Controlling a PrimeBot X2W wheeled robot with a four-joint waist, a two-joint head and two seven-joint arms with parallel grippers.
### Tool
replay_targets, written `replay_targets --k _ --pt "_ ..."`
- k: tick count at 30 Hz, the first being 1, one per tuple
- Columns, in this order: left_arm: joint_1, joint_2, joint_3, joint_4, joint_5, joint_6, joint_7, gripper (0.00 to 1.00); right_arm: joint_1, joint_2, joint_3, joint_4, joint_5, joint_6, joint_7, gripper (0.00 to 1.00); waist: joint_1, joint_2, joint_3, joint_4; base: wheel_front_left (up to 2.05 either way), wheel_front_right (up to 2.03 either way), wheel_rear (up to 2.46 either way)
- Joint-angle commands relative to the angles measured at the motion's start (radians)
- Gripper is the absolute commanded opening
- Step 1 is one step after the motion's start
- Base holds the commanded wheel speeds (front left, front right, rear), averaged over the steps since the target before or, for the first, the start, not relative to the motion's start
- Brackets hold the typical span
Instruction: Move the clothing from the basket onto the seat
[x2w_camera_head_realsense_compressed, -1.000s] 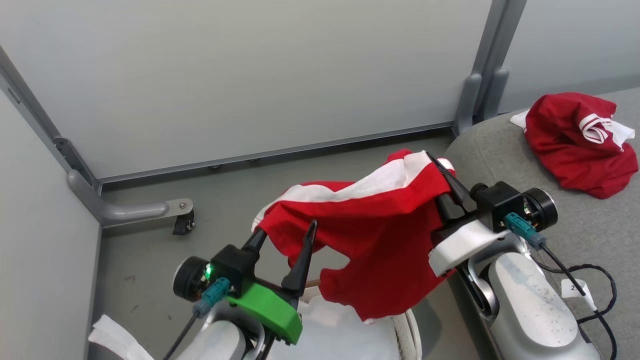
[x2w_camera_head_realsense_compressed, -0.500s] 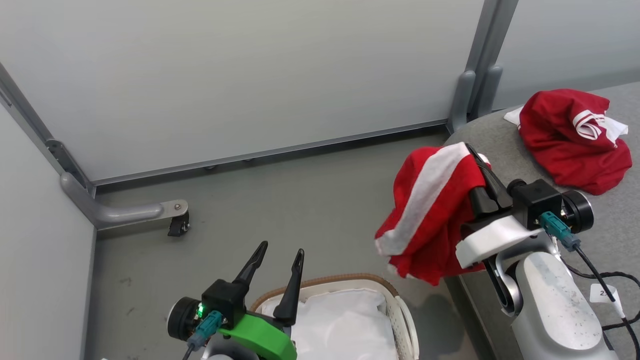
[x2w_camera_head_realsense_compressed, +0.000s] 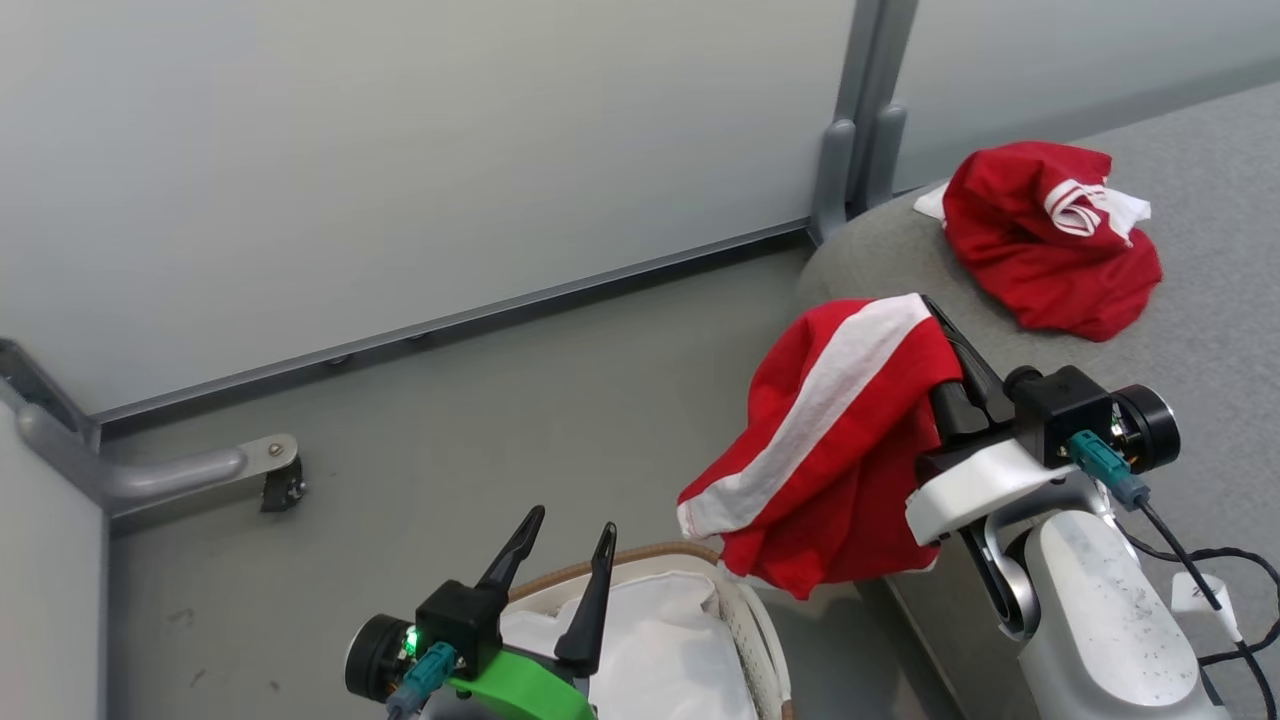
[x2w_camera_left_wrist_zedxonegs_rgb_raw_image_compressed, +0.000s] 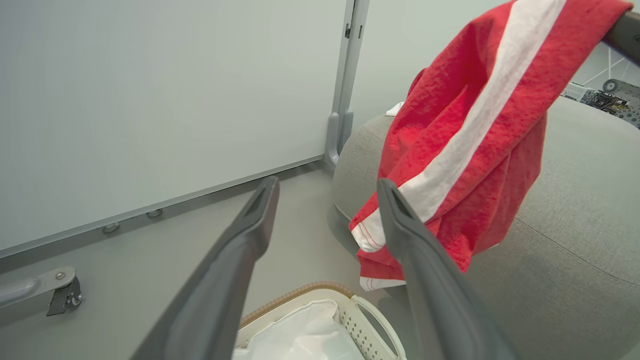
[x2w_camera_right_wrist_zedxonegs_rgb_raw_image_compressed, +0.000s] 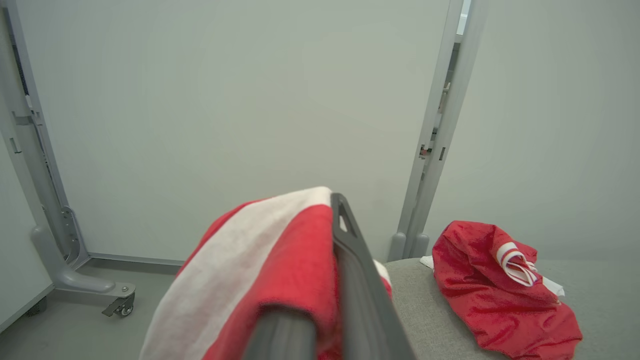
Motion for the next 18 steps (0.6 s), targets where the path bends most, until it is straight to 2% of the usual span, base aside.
replay_targets --k 1,10,18 --pt "0.0 -0.001 0.005 0.001 0.008 -0.006 0.0 1.0 -0.004 -0.004 -0.003 -0.004 0.0 -0.001 -0.002 0.0 0.0 0.0 0.02 -0.101 0.0 0.0 0.0" --pt "-0.03 -0.007 0.015 0.007 0.04 -0.019 0.0 1.0 0.004 -0.003 -0.016 -0.011 0.005 -0.001 -0.002 0.0 0.0 0.0 0.076 -0.265 0.0 0.0 0.0" --pt "-0.061 -0.008 0.017 0.008 0.055 -0.027 0.0 1.0 -0.013 -0.003 -0.044 -0.032 -0.006 -0.001 -0.002 0.0 0.0 0.0 0.127 -0.327 0.0 0.0 0.0"
